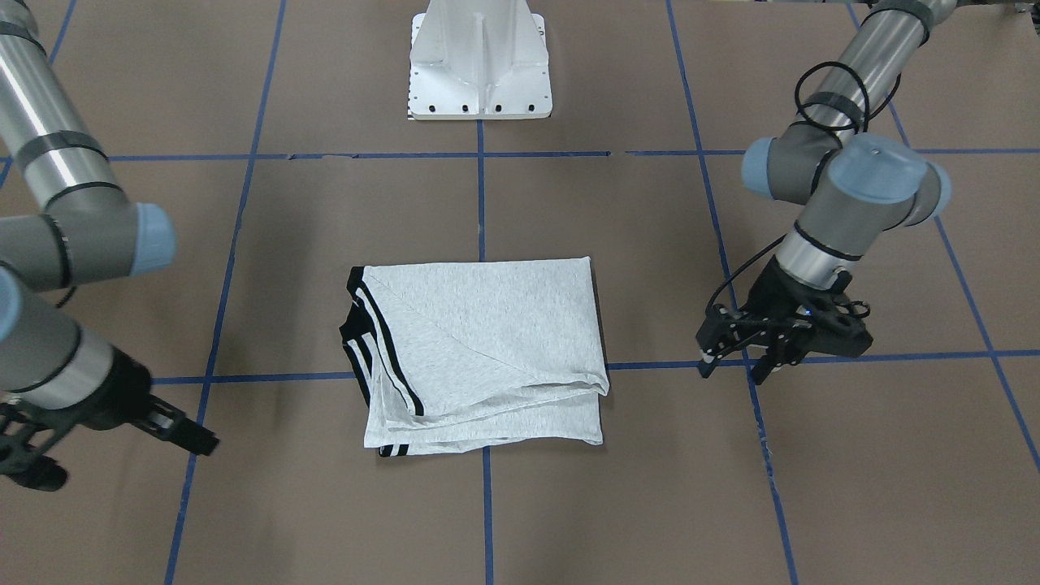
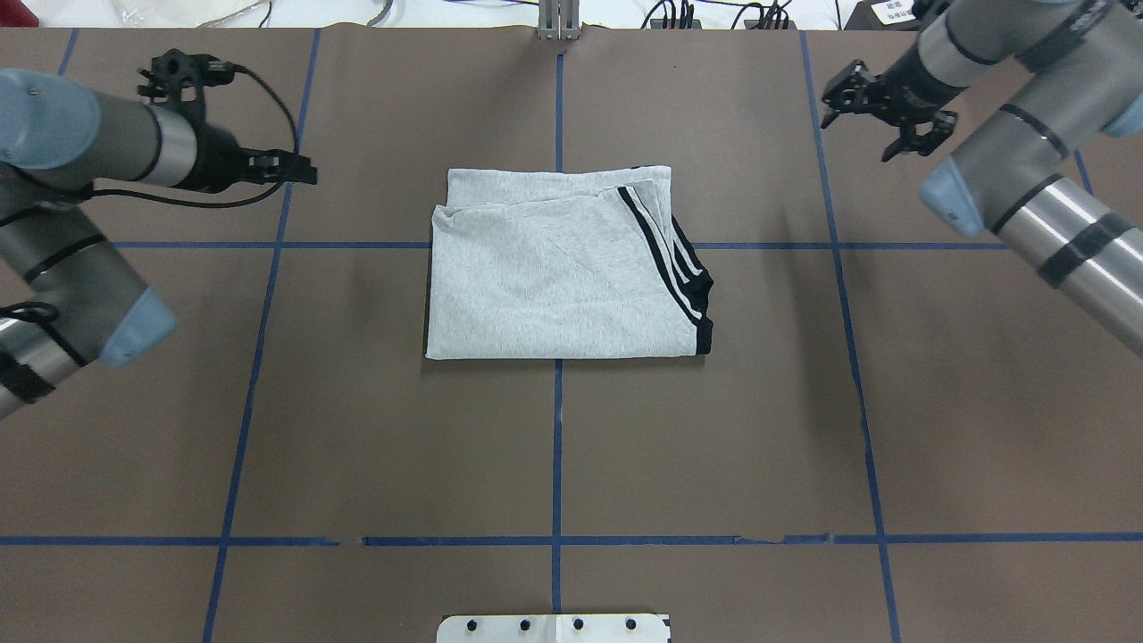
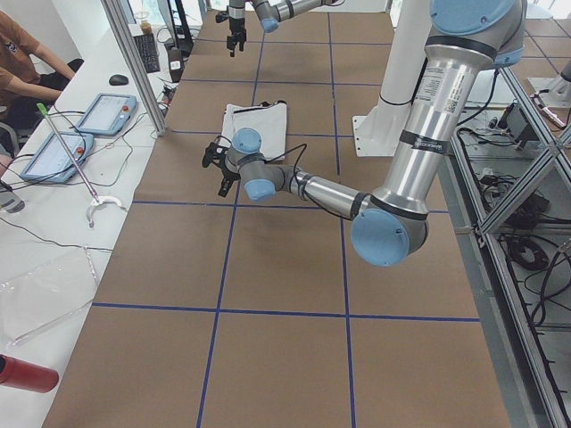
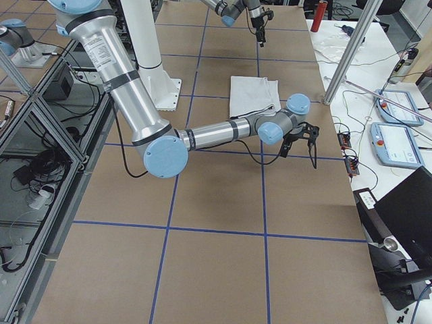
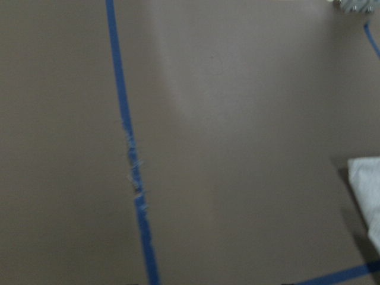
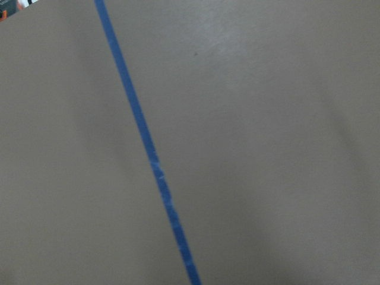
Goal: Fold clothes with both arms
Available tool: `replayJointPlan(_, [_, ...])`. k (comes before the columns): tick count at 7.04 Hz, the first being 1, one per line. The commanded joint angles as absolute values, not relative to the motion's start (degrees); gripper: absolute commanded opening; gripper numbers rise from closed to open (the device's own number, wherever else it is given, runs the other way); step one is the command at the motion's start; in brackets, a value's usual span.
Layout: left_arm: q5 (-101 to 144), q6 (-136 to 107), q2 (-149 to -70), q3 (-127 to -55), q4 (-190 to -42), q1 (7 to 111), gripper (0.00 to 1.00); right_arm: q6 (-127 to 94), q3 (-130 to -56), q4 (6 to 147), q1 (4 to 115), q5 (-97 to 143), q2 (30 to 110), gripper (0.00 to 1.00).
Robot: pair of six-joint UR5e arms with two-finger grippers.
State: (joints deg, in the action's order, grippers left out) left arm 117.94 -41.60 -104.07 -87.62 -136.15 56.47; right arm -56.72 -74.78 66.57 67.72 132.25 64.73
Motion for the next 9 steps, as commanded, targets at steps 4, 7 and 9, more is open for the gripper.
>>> replayJointPlan(4, [130.7, -16.8, -87.2, -103.4, -121.6, 72.0, 1.00, -7.2, -78.2, 89.9, 84.1, 132.8, 72.9, 1.00])
replayJointPlan(7, [130.2, 0.1, -90.6, -96.0, -107.8, 79.8, 1.00, -4.0, -81.2, 92.8, 86.5, 131.7, 76.5, 1.00])
replayJointPlan(9, [130.3, 7.0, -90.8, -94.0, -107.1, 85.7, 1.00, -4.0, -86.5, 92.9, 86.3, 130.4, 81.9, 1.00])
